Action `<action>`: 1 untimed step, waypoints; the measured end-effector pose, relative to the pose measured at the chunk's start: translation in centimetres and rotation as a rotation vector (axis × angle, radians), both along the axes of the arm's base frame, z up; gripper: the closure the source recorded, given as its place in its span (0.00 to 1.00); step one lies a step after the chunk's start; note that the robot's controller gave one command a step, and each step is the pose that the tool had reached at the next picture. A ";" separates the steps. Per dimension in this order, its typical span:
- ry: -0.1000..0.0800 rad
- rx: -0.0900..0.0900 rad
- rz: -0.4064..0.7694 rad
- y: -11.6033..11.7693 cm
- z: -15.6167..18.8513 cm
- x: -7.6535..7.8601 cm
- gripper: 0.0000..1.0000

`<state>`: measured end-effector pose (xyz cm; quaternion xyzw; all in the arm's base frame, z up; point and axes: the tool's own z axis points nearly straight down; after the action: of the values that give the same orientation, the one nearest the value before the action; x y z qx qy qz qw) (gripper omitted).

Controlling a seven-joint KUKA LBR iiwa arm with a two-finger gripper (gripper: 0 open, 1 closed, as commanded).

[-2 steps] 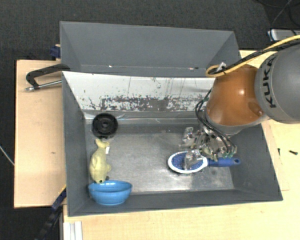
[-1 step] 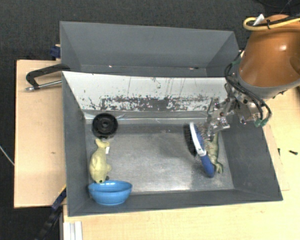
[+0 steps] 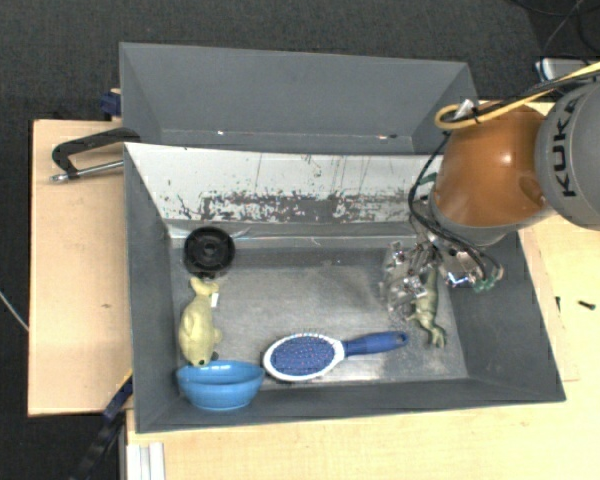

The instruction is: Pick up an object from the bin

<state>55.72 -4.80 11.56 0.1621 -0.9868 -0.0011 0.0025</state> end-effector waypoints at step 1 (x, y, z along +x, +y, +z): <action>-0.006 -0.002 0.019 -4.6 -0.5 -0.6 1.00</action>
Offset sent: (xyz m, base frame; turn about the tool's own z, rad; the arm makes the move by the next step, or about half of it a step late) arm -0.0063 -0.0443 -0.0058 -0.0243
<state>55.13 -9.44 11.03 0.1715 -0.9852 0.0004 -0.0001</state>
